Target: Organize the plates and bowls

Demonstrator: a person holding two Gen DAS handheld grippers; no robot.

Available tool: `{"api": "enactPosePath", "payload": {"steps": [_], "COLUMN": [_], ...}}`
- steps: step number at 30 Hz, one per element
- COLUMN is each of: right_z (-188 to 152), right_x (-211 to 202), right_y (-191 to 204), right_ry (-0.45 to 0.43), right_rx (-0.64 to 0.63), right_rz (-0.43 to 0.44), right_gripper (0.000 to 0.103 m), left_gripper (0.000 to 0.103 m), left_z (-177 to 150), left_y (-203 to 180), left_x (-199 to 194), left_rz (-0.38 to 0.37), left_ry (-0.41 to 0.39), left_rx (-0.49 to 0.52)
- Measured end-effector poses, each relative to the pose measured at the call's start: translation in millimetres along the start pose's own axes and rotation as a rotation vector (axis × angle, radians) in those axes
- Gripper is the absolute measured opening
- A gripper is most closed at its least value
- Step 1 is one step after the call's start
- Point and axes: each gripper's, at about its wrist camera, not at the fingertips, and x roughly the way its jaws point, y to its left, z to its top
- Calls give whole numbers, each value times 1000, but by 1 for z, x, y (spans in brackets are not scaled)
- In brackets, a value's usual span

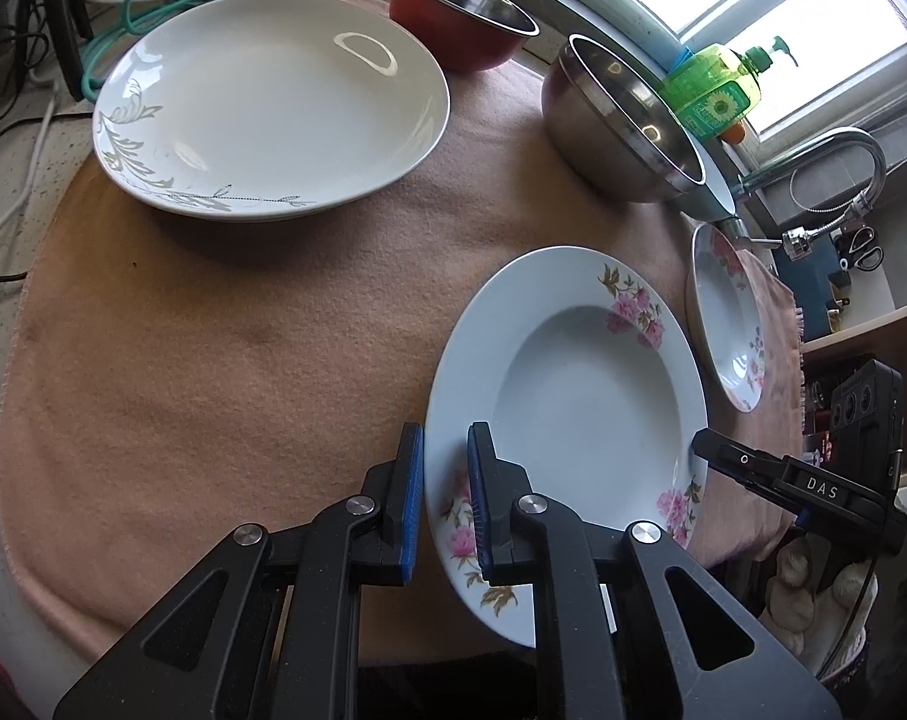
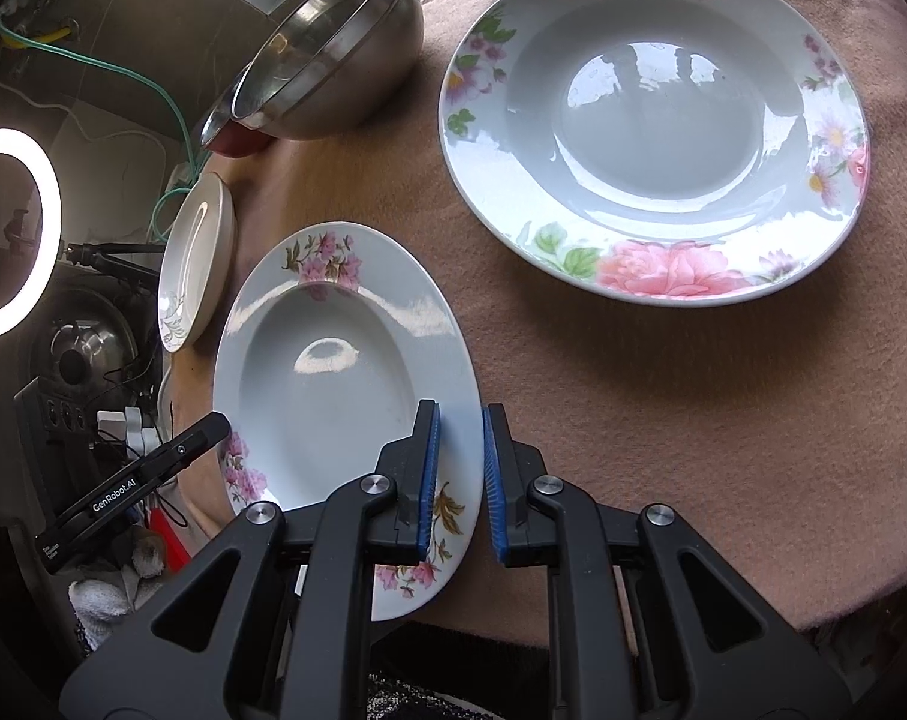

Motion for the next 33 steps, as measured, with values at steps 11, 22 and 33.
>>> {"api": "enactPosePath", "payload": {"steps": [11, 22, 33], "right_z": [-2, -2, 2], "right_x": [0, 0, -14], "right_y": [0, 0, -4], "right_ry": [1, 2, -29], "right_rx": [-2, -4, -20], "right_rz": [-3, -4, -44], "right_gripper": [15, 16, 17], "left_gripper": [13, 13, 16], "left_z": [1, 2, 11], "left_y": [-1, -4, -4], "left_x": [0, 0, -13], "left_rz": [2, 13, 26], "left_ry": [0, 3, -48], "left_rx": [3, 9, -3]}}
